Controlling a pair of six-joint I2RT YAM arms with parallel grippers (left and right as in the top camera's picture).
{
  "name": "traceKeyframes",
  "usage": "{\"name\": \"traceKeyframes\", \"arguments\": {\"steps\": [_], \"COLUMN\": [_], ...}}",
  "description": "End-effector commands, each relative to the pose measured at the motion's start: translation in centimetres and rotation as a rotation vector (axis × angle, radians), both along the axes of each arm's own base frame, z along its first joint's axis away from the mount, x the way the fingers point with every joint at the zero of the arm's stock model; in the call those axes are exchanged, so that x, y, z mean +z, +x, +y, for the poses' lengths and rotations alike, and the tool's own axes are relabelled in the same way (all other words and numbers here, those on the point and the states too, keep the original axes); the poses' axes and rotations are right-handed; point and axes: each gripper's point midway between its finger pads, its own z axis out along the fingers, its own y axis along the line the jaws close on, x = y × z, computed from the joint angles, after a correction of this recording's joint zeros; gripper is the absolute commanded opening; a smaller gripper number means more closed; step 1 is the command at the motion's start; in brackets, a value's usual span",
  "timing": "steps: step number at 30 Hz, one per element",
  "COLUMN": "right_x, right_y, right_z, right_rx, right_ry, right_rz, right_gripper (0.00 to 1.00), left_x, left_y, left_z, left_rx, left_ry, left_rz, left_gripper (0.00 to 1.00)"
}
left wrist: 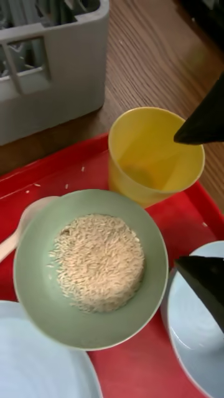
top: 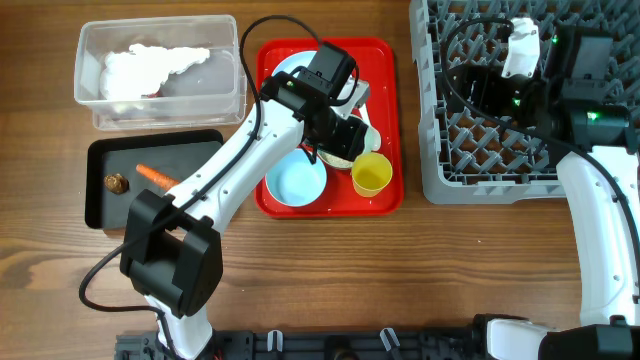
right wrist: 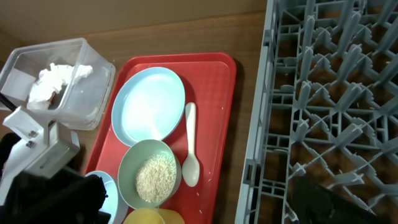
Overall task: Sort waste into correct bins and load items into the dishwasher rack
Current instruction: 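Grasp the yellow cup with the left gripper and tip it over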
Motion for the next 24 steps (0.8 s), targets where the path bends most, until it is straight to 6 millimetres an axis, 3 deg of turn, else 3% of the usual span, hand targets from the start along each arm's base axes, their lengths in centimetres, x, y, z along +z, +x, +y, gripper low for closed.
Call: {"name": "traceKeyframes", "arguments": {"steps": [1, 6, 8, 11, 12, 14, 24], "right_x": [-0.2, -0.2, -0.3, -0.3, -0.3, -0.4, -0.4], "right_y": [0.1, 0.2, 0.1, 0.0, 0.0, 0.0, 0.0], "right_z": [-0.1, -0.2, -0.2, -0.2, -0.2, -0.2, -0.1], "right_rx": [-0.017, -0.018, -0.018, -0.018, -0.018, -0.018, -0.018], "right_ry": [-0.002, -0.003, -0.003, -0.003, -0.003, -0.002, -0.003], "right_rz": [0.010, 0.010, 0.014, 0.019, 0.019, 0.019, 0.023], "right_gripper": [0.99, 1.00, 1.00, 1.00, 1.00, 1.00, 1.00], "left_x": [-0.4, -5.3, -6.2, -6.4, -6.4, -6.4, -5.7], "left_y": [-0.1, -0.3, -0.3, 0.1, 0.1, 0.2, -0.5], "left_z": [-0.7, -1.3, -1.4, -0.8, -0.8, -0.8, -3.0], "left_rx": [0.097, 0.096, 0.092, 0.106, 0.106, 0.106, 0.067], "left_ry": [-0.007, 0.105, 0.128, 0.163, 0.163, 0.159, 0.041], "left_rz": [0.052, 0.082, 0.087, 0.062, 0.062, 0.057, 0.109], "left_gripper": [0.54, 0.50, 0.48, 0.31, 0.17, 0.04, 0.04]}}
